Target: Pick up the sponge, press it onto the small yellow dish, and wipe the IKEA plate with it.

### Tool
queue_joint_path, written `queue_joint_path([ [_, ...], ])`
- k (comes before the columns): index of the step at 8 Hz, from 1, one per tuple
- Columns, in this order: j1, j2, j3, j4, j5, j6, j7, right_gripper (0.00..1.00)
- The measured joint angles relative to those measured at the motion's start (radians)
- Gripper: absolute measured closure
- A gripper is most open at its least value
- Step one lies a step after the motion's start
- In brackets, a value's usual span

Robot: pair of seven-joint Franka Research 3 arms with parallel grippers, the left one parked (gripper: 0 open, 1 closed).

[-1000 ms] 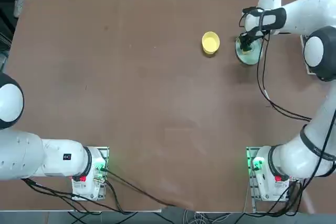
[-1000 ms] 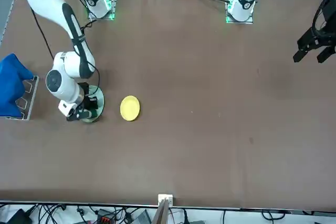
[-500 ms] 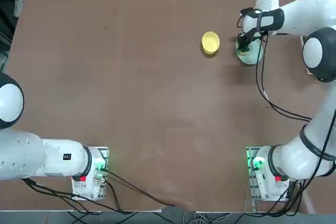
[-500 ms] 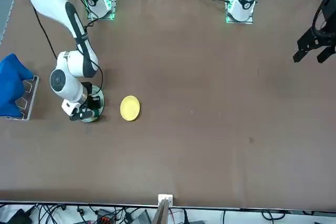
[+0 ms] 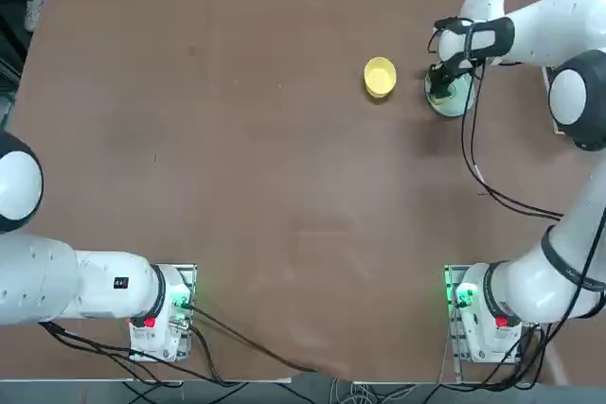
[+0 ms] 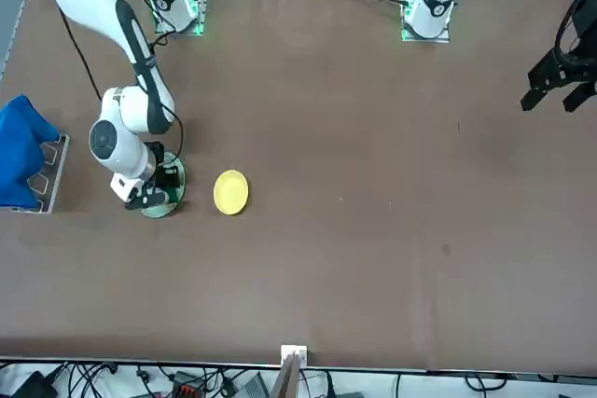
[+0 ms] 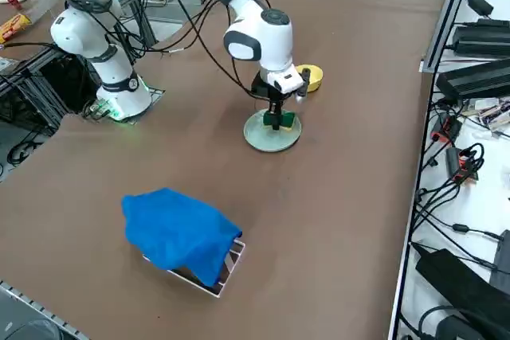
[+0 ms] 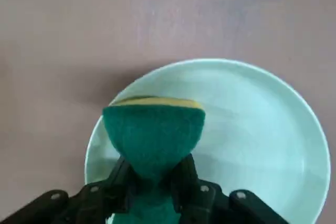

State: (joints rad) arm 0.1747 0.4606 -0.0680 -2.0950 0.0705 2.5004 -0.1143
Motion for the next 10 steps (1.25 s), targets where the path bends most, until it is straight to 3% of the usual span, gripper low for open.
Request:
queue_joint_path([
  [5,-0.049,-0.036,-0.014,-0.058,0.0,-0.005,-0.065,0.63],
  [10,-0.092,-0.006,-0.014,-0.009,-0.001,-0.005,-0.121,0.63],
])
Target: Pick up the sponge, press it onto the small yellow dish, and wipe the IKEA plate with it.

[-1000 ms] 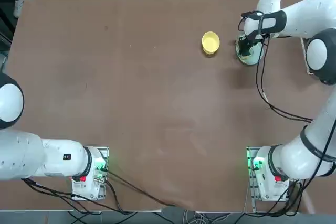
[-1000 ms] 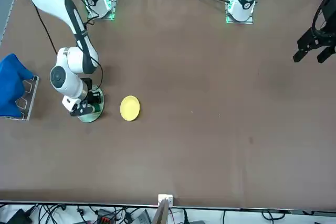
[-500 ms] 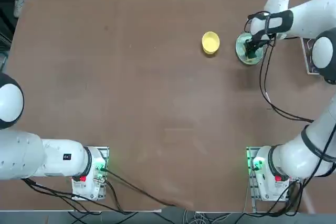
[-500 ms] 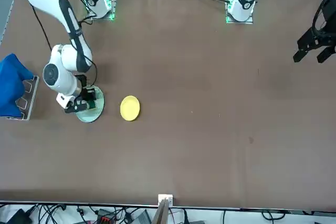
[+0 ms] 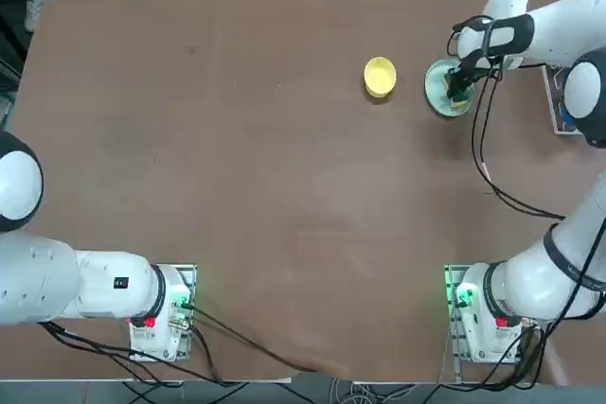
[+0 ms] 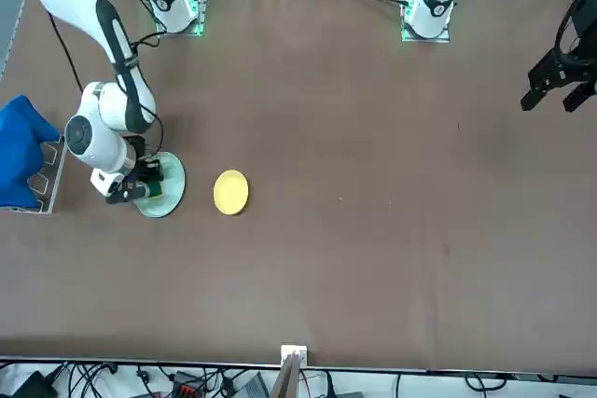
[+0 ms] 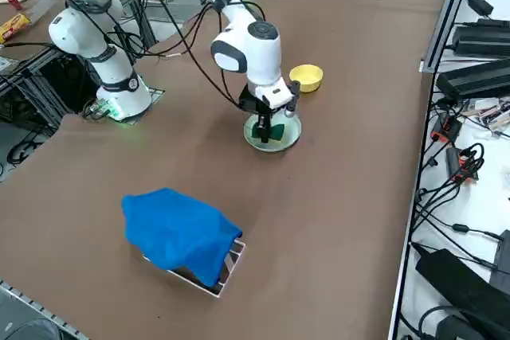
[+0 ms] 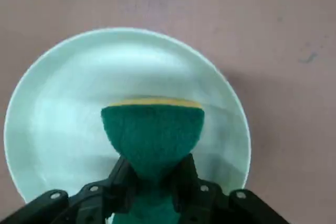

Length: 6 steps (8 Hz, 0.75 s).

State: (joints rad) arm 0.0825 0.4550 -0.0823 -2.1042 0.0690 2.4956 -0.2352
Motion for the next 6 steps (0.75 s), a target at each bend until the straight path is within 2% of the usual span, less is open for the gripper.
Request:
queue_joint_path([
  [3,0.018,0.03,0.01,0.05,0.002,0.0,0.01,0.63],
  [6,0.075,0.035,0.014,0.057,0.002,-0.001,0.082,0.63],
])
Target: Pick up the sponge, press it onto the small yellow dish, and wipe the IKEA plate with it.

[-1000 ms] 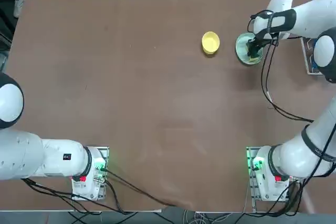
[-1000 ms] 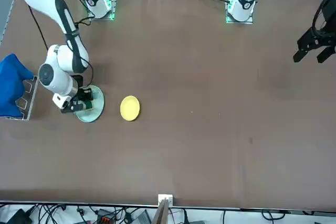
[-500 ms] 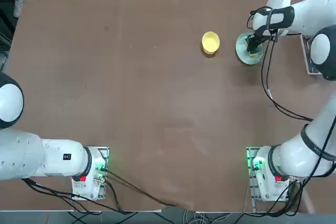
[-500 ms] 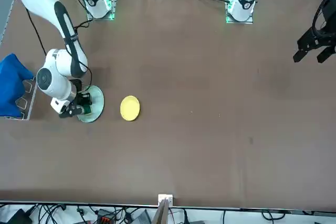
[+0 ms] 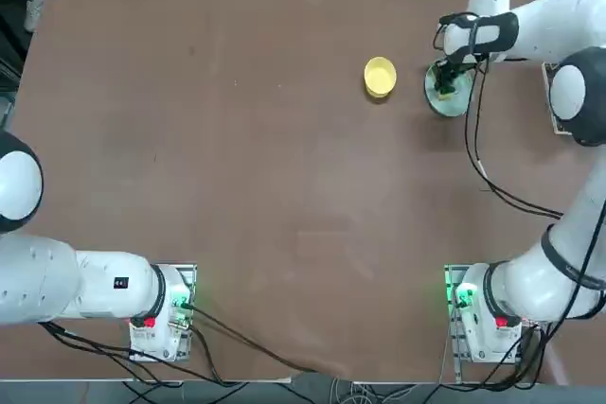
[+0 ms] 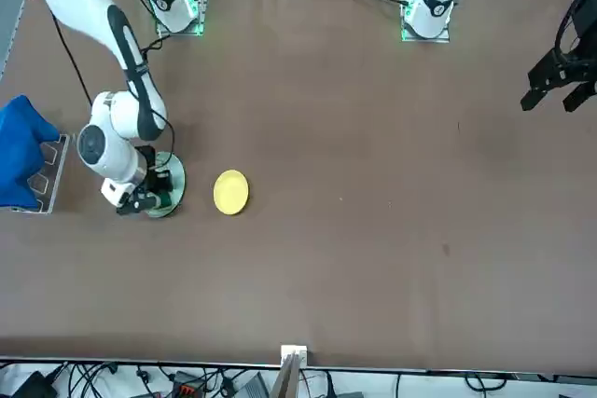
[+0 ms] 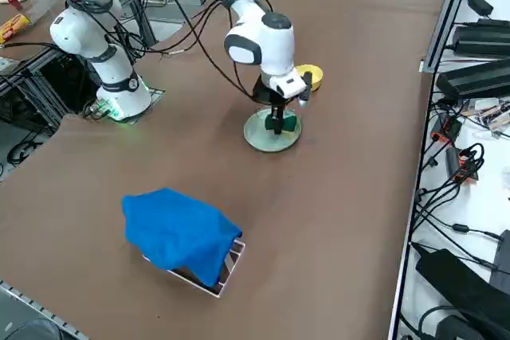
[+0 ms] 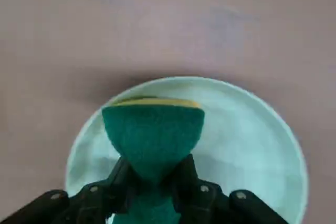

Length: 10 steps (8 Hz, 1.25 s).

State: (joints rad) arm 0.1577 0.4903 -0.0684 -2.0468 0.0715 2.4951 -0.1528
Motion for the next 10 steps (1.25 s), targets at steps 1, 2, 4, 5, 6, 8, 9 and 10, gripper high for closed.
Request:
queue_joint_path([
  [1,0.011,0.0,0.0,-0.001,0.0,-0.001,0.013,0.63],
  [2,0.013,-0.001,0.0,-0.002,0.0,-0.001,0.017,0.63],
  [4,0.012,-0.005,-0.003,-0.01,0.0,-0.001,0.017,0.63],
  [5,0.012,-0.009,-0.004,-0.014,0.0,-0.002,0.017,0.63],
  [6,0.012,-0.013,-0.006,-0.018,0.0,-0.009,0.017,0.63],
  [8,0.01,-0.022,-0.011,-0.02,0.0,-0.038,0.017,0.63],
  [9,0.008,-0.037,-0.012,-0.019,0.0,-0.058,0.017,0.63],
  [10,0.005,-0.061,-0.013,-0.018,0.001,-0.083,0.017,0.63],
])
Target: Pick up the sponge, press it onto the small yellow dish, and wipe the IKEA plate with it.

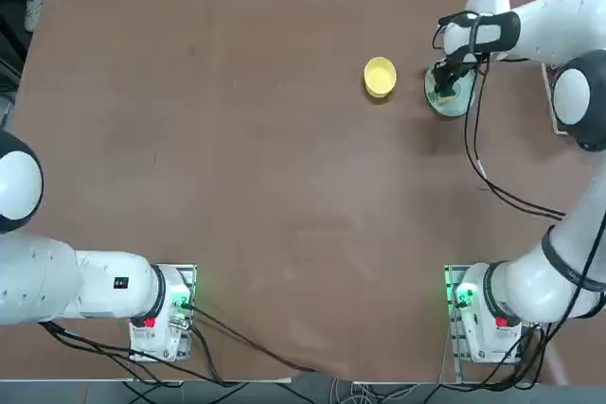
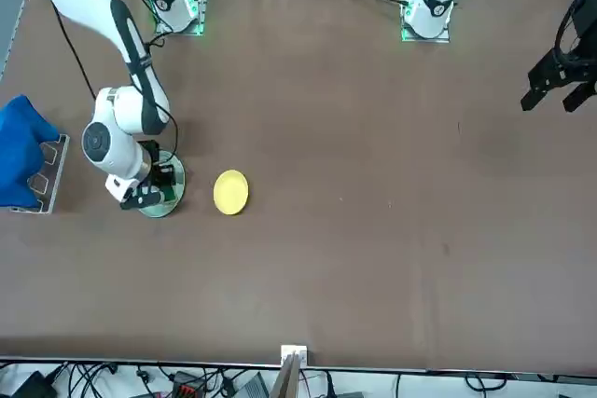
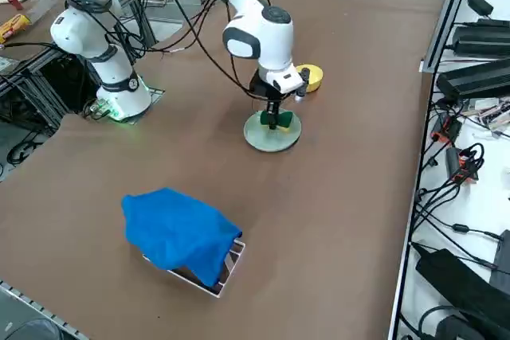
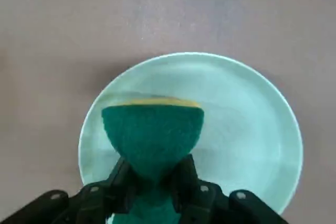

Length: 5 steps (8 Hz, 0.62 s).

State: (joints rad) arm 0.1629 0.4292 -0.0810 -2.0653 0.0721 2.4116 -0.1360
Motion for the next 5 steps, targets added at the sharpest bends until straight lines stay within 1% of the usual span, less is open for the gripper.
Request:
queue_joint_path([
  [3,0.002,-0.106,0.003,-0.001,0.002,-0.105,0.029,0.63],
  [5,0.034,-0.183,0.01,-0.021,0.004,-0.158,0.111,0.63],
])
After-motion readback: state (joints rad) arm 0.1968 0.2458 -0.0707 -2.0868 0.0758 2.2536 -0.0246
